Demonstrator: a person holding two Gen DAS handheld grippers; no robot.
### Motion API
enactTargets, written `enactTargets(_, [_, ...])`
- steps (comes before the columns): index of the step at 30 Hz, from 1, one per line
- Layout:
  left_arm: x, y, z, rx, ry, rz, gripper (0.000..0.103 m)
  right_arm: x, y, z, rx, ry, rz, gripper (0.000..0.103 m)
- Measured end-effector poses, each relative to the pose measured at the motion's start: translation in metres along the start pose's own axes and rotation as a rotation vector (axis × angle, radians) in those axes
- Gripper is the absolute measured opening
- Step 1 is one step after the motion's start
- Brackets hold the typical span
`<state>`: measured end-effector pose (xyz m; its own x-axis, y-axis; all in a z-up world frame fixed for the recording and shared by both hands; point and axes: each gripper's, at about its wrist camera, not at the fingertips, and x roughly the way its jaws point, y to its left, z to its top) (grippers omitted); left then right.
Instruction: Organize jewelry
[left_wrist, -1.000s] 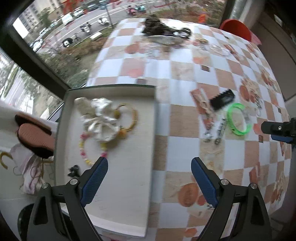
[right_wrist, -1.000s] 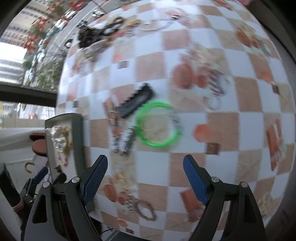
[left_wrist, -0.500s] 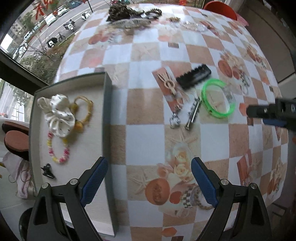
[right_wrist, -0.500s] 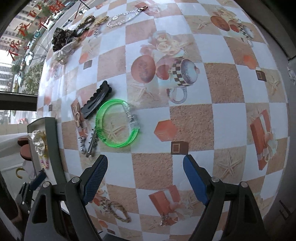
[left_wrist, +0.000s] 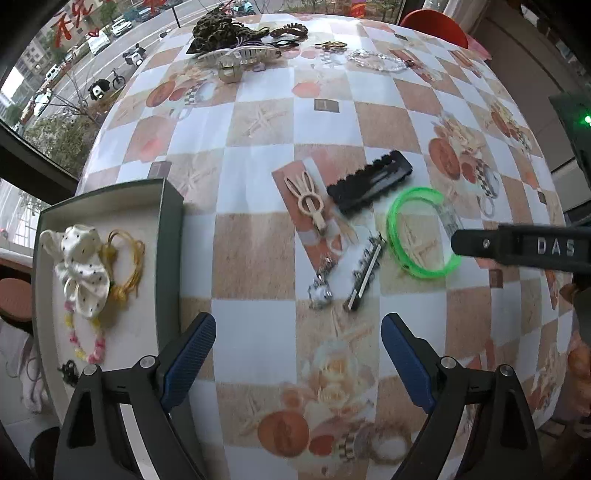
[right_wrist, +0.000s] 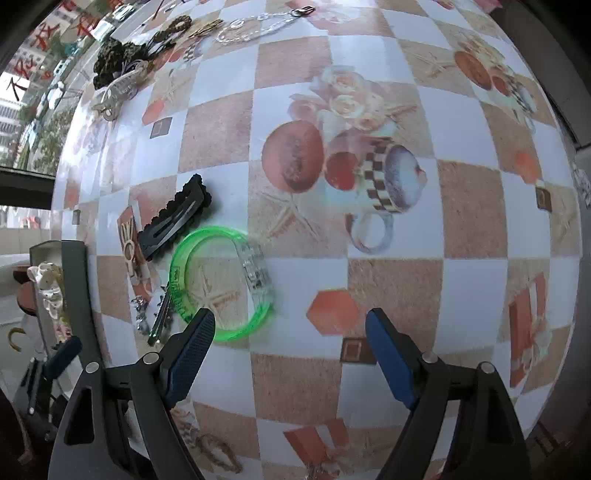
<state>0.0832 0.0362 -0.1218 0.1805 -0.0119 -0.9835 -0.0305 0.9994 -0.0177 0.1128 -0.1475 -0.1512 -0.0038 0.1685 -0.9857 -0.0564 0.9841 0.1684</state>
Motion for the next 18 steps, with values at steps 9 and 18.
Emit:
enactTargets(9, [0.018,0.022,0.015,-0.075,0.014,0.028,0.094,0.008,-0.003,0.008,-0.009,-0.010,-0.005,0.086])
enactTargets(18, [0.043,0.017,0.013,-0.052,0.056,0.054,0.094,0.018,0.015,0.014,-0.080,-0.035,-0.072,0.077])
